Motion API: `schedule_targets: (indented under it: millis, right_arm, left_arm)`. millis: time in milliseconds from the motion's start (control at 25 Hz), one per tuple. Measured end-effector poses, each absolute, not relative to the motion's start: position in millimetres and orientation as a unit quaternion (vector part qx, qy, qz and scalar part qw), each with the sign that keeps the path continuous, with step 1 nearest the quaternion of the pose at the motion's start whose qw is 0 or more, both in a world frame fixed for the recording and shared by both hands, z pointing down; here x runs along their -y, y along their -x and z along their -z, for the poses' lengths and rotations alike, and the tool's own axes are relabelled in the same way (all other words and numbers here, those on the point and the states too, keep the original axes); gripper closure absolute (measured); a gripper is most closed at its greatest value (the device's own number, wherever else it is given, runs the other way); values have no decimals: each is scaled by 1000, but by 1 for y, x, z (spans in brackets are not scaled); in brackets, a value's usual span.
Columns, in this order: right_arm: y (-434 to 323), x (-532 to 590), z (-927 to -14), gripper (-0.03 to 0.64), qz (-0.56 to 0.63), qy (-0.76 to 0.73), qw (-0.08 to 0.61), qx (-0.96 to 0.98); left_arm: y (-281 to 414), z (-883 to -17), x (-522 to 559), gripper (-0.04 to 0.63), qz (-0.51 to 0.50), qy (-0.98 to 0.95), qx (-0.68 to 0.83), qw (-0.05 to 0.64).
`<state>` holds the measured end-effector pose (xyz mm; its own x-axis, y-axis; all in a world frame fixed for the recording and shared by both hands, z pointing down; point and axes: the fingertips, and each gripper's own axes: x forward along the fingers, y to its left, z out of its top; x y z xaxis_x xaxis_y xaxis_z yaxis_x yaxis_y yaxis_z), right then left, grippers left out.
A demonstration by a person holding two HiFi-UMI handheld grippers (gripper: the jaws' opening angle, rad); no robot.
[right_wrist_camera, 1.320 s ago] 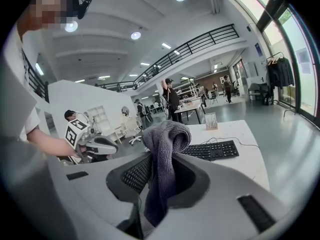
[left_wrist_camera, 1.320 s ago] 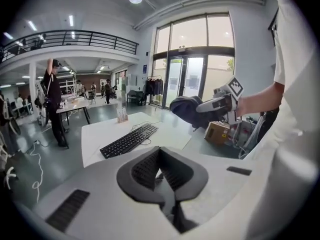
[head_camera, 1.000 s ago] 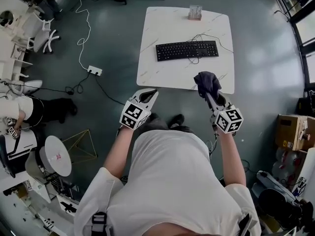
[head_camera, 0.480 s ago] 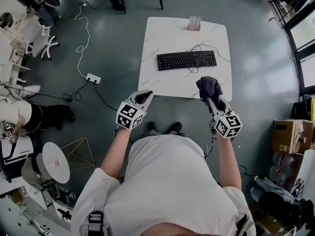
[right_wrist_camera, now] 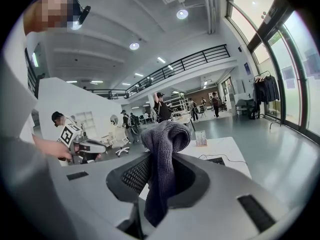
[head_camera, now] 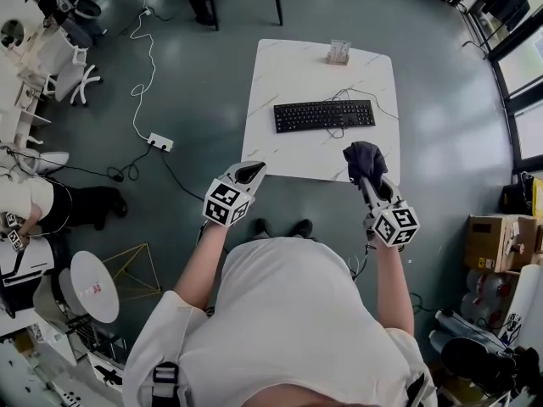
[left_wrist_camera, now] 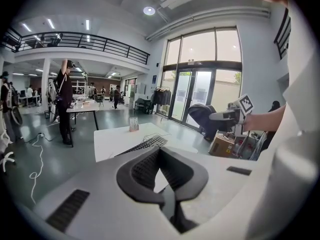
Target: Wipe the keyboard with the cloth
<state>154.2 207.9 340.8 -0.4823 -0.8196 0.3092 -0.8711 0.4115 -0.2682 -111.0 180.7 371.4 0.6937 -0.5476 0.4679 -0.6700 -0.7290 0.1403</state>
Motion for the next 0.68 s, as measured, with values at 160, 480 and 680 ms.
schedule_targets:
  millis: [160, 480, 680]
  right_arm:
    - [-154, -202, -342, 522, -201, -506, 66, 836]
    - [-151, -194, -338, 522, -198, -507, 66, 836]
    - [-149, -193, -339, 522, -198, -510, 64, 835]
  left_arm:
    - [110, -371, -173, 588, -201, -908, 333, 154]
    - [110, -373, -164, 588, -200, -909, 331, 159]
    - [114, -375, -160, 588, -203, -908, 330, 159]
